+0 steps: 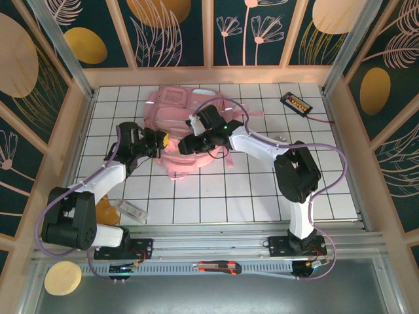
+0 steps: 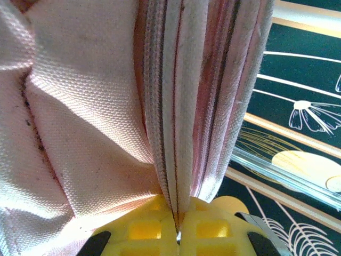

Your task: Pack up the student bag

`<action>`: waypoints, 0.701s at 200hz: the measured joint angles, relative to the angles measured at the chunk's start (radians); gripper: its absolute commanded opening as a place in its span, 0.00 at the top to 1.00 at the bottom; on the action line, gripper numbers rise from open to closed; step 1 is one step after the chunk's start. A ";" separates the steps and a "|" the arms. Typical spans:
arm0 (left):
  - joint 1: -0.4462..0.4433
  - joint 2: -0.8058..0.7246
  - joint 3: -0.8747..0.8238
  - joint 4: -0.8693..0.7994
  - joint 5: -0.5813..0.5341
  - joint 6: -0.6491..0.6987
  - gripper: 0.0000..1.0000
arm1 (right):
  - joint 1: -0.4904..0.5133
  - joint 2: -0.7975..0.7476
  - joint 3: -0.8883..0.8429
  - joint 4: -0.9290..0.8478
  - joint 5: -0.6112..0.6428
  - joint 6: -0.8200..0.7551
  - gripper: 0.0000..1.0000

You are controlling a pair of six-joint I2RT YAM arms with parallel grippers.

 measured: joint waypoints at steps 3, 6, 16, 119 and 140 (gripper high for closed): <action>-0.001 0.000 0.000 0.000 -0.002 0.000 1.00 | 0.000 0.000 0.000 0.000 0.002 0.001 0.51; -0.001 0.000 0.000 0.000 -0.002 -0.001 1.00 | 0.000 0.000 0.000 0.000 0.003 0.000 0.52; -0.003 0.000 0.001 0.000 -0.005 -0.001 1.00 | 0.000 0.000 0.000 0.000 0.008 -0.001 0.55; -0.027 0.000 0.011 0.000 -0.037 -0.009 1.00 | -0.001 0.000 0.002 -0.006 0.079 -0.023 1.00; -0.030 0.000 0.014 -0.002 -0.040 -0.008 1.00 | -0.001 0.000 0.003 -0.010 0.095 -0.027 1.00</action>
